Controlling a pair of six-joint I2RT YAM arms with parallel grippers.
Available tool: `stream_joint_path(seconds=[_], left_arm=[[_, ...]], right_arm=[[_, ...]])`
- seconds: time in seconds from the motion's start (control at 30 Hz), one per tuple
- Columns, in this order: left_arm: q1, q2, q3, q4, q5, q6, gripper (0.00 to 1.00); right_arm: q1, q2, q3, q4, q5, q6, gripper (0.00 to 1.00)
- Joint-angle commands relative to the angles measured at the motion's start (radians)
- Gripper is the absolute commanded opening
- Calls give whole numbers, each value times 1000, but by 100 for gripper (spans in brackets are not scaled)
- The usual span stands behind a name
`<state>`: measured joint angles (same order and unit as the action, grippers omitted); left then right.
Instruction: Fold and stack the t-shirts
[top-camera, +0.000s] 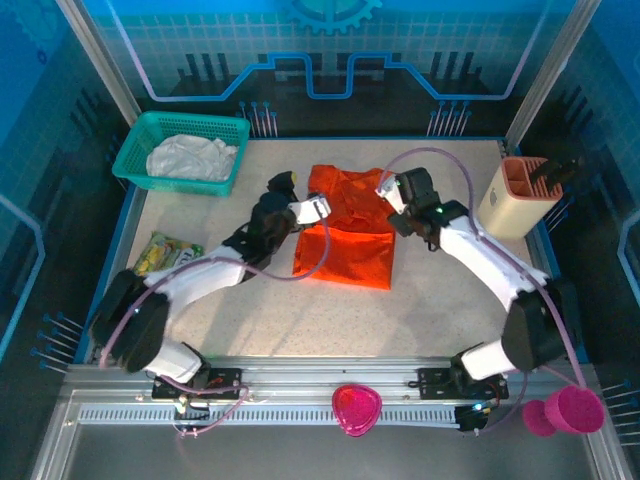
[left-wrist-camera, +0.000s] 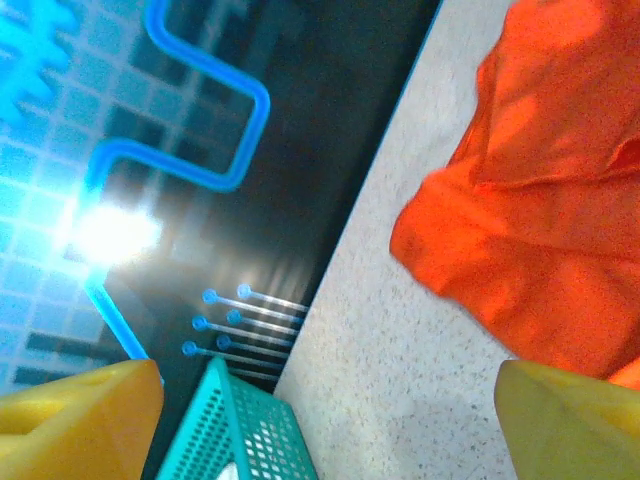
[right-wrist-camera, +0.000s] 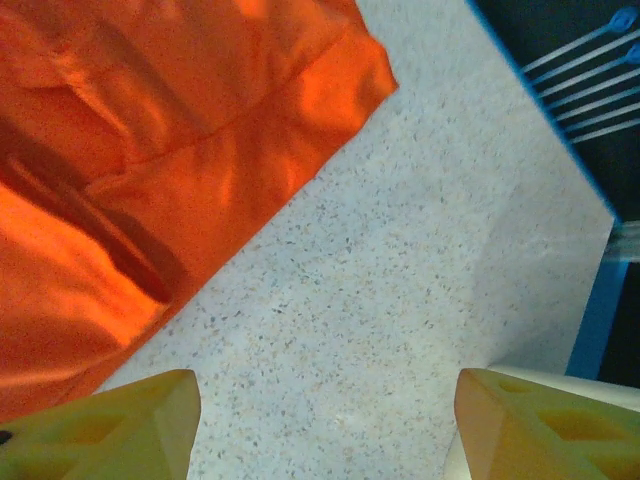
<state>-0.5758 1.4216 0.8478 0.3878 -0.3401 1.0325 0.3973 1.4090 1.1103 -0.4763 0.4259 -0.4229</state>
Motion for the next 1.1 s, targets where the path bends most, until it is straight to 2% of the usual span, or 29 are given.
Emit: stream_joint_path(seconds=[0.0,0.07,0.17,0.27,0.37,0.47,0.63,0.9,1.07], left_arm=[[3,-160,-55,-283,277,70,85],[2,-224,-69,-417,327,112,84],[-4,-260,-57,-604,340,130,83],[-38,-243,-44,-737,314,164,83],[-83,-199,-40,-812,281,190,83],[-115,-153,-49,-823,279,203,82],[-124,-79,-58,-760,287,202,82],[-109,75,1,-706,307,218,80],[-86,138,50,-705,325,243,80]], right_arm=[[-3,-136,-82,-15,-157,-182,70],[11,-206,-109,-76,-256,-278,70],[52,-277,-131,-207,-350,-393,70],[114,-284,-123,-341,-394,-419,70],[205,-243,-126,-435,-384,-422,70],[263,-188,-152,-469,-379,-407,69],[276,-106,-200,-392,-394,-388,68],[242,38,-181,-294,-424,-399,68],[201,109,-169,-255,-399,-394,67]])
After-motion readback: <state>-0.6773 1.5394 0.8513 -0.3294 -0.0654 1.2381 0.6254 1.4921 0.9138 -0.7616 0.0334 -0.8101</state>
